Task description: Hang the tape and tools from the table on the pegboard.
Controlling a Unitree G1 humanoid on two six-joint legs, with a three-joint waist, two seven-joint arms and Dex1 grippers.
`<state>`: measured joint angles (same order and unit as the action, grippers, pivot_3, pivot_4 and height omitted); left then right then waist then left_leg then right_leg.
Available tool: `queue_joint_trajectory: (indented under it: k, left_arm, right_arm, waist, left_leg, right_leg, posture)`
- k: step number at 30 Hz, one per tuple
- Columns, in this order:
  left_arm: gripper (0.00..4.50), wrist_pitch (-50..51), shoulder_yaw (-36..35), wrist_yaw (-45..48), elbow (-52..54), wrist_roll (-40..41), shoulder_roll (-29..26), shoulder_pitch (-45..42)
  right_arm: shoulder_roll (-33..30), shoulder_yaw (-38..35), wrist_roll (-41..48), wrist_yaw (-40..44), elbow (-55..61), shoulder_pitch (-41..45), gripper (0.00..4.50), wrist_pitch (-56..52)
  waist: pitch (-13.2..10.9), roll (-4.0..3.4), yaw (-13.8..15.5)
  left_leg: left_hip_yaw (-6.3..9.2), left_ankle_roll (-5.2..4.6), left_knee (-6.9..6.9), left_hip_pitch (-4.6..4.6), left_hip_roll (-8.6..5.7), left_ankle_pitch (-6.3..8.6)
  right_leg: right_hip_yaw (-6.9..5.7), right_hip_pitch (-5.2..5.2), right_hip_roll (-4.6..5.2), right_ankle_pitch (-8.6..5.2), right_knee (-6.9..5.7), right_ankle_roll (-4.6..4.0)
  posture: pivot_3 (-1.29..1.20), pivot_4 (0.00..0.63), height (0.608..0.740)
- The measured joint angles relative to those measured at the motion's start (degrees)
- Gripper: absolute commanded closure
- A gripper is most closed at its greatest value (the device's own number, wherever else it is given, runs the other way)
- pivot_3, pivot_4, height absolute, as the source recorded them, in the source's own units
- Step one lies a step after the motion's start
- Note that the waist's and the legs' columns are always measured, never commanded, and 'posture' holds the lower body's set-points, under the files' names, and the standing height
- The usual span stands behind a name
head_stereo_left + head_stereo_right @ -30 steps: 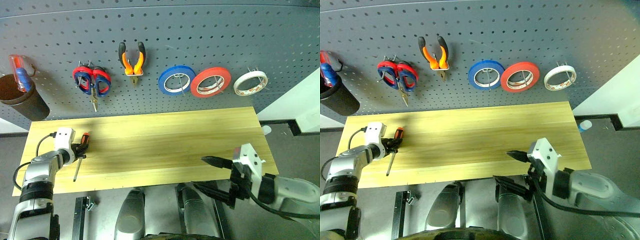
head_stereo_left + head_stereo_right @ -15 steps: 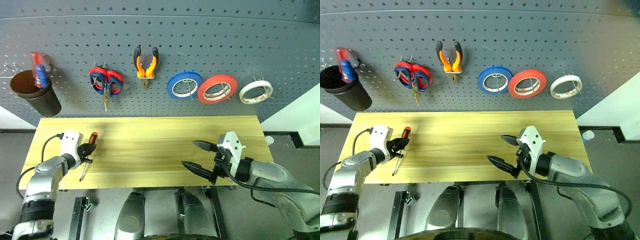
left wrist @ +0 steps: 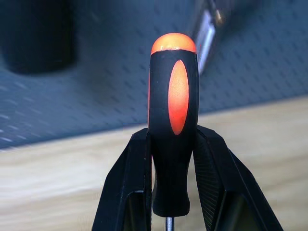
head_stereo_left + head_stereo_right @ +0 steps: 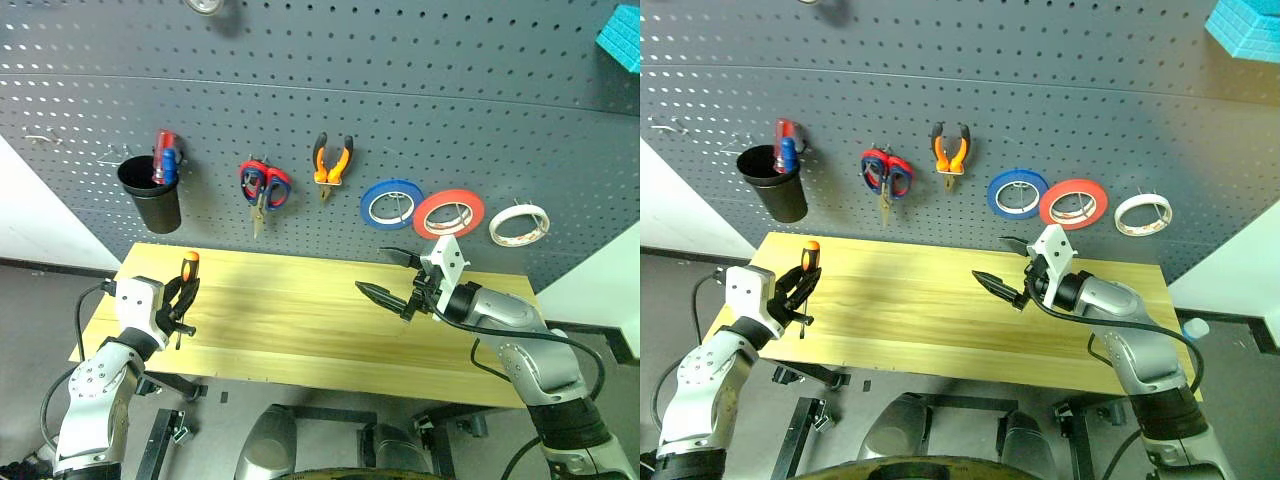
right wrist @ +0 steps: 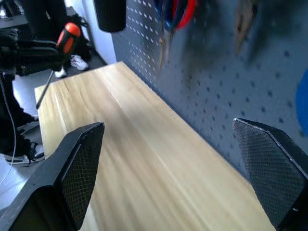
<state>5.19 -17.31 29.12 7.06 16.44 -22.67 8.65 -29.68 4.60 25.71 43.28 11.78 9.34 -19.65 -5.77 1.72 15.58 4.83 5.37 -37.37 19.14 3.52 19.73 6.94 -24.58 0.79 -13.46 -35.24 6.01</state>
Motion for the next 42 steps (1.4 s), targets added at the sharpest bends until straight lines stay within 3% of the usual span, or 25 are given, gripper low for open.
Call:
queue_joint_trajectory:
  k: [5,9,16,22,31,42]
  left_arm:
    - [3.64,0.91,-1.78,-2.27,4.12,2.80,-0.31,-5.69]
    - [3.64,2.34,-3.36,-2.62,7.58,5.93,-3.36,-12.07]
    - [3.64,4.52,-5.95,-1.75,4.76,9.60,-9.69,-25.25]
    - [3.64,0.90,-5.79,2.30,-12.34,8.50,-13.39,-38.89]
    - [3.64,-9.88,-3.28,7.88,-37.74,4.97,-13.24,-56.14]
    - [3.64,-19.78,-1.27,11.56,-59.77,1.50,-11.87,-69.66]
  right_arm:
    - [1.64,0.70,-2.04,1.88,-4.66,2.55,0.00,2.63]
    - [2.22,0.65,-3.02,2.77,-7.31,4.35,0.00,3.97]
    - [3.30,0.56,-4.21,3.27,-8.81,4.32,0.00,5.94]
    - [3.80,0.49,-4.66,3.15,-8.74,3.87,0.00,6.05]
    - [4.55,0.44,-5.12,1.54,-8.36,2.40,0.00,6.04]
    - [5.68,-0.03,-5.38,-1.33,-5.68,0.54,0.00,6.20]
  waist:
    - [0.58,0.08,2.75]
    - [0.96,-0.17,4.45]
    - [1.16,-0.38,6.92]
    - [1.24,-0.47,7.19]
    - [1.26,-0.44,6.77]
    - [1.30,-0.39,4.37]
  left_leg:
    - [0.03,0.10,0.00,-0.52,0.00,-0.06]
    - [0.03,0.15,0.03,-0.58,0.00,-0.08]
    - [0.00,0.19,0.04,-0.61,0.00,-0.10]
    - [0.02,0.23,0.05,-0.59,0.00,-0.13]
    - [0.04,0.30,0.06,-0.57,0.00,-0.16]
    - [0.07,0.43,0.04,-0.60,-0.02,-0.24]
  right_leg:
    - [-0.02,0.10,-0.03,0.07,-0.04,-0.03]
    - [-0.02,0.12,-0.03,0.07,-0.06,-0.04]
    - [-0.02,0.13,-0.06,0.06,-0.06,-0.04]
    - [-0.06,0.13,-0.08,0.06,-0.07,-0.05]
    - [-0.08,0.14,-0.09,0.07,-0.05,-0.05]
    - [-0.08,0.22,-0.08,0.16,-0.11,0.09]
  posture:
    - [0.53,0.000,0.720]
    - [0.54,0.000,0.720]
    - [0.53,0.000,0.720]
    - [0.51,0.000,0.720]
    - [0.46,0.000,0.720]
    - [0.41,0.000,0.720]
